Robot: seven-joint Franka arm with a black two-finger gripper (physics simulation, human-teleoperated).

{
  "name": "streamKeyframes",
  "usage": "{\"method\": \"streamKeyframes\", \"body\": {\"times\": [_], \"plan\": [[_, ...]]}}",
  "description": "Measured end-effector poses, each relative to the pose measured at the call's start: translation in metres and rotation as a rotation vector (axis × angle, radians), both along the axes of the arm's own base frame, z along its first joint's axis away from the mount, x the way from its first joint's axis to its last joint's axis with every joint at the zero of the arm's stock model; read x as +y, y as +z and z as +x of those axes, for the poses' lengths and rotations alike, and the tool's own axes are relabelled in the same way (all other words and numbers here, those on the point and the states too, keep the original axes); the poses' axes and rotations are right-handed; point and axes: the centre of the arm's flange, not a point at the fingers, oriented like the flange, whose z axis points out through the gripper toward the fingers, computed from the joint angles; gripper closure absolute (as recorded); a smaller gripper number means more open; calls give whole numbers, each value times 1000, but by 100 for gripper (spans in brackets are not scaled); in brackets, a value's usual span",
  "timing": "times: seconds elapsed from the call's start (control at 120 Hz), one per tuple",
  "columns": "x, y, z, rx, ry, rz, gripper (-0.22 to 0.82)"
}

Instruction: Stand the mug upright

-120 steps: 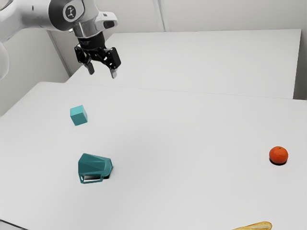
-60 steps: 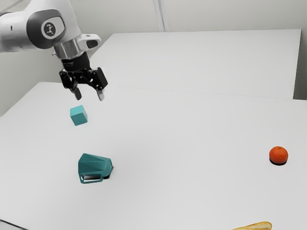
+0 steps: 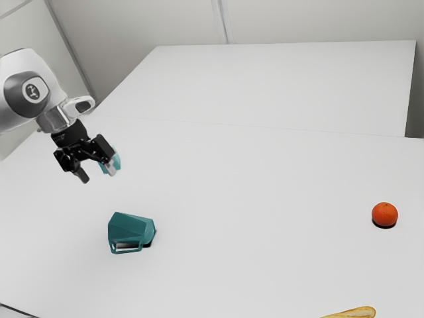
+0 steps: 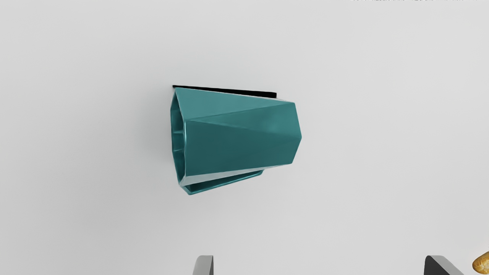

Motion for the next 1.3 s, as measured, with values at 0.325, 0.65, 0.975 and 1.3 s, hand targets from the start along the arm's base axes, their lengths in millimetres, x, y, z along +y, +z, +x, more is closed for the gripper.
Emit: {"method": "streamKeyframes", "body": {"times": [0.325, 0.65, 0.975, 1.3], "plan": [[53, -74, -20, 14, 18, -140, 0], [78, -139, -22, 44, 0, -304, 0], [83, -163, -15, -73, -81, -402, 0], [70, -193, -5, -140, -136, -498, 0]]}}
